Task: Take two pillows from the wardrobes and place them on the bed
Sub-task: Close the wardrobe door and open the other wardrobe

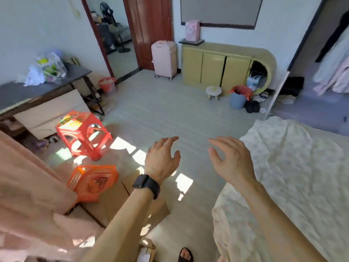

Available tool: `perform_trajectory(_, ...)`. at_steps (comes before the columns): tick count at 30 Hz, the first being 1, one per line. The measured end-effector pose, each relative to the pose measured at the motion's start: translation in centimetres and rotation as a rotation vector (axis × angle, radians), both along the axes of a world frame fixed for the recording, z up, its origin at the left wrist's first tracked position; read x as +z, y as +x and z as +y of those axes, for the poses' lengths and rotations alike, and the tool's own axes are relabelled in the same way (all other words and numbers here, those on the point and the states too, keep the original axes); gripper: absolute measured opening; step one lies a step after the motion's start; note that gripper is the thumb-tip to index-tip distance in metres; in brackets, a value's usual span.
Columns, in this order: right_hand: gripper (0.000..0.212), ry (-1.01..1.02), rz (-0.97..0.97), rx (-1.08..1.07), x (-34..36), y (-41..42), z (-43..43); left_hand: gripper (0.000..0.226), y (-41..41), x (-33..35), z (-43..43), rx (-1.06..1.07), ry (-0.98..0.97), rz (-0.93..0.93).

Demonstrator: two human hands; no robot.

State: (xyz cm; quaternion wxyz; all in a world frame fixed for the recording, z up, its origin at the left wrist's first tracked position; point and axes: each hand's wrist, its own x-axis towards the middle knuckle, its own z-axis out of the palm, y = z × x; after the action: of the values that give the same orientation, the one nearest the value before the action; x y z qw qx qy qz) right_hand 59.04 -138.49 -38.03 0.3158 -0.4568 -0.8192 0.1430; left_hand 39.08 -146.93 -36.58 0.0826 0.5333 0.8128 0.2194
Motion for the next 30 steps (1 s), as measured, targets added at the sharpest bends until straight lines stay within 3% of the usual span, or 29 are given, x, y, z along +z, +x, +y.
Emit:
perform_trajectory(11, 0.025, 0.137, 0.026, -0.316, 5.7, -0.5, 21.4, 0.049, -4.9, 7.2, 28.8, -0.288, 0.147, 0.031)
perform_trajectory(20, 0.024, 0.250, 0.004, -0.537, 6.9, 0.1, 39.2, 0.049, -4.2, 7.4, 51.5, -0.533, 0.228, -0.010)
perform_trajectory(26, 0.025, 0.201, -0.029, -0.671, 6.6, 0.1, 49.3, 0.050, -4.5, 6.7, 65.5, -0.673, 0.189, -0.010)
perform_trajectory(30, 0.029, 0.051, -0.030, -0.793, 5.8, 0.8, 54.9, 0.050, -3.1, 5.9, 73.4, -0.779, 0.168, -0.035)
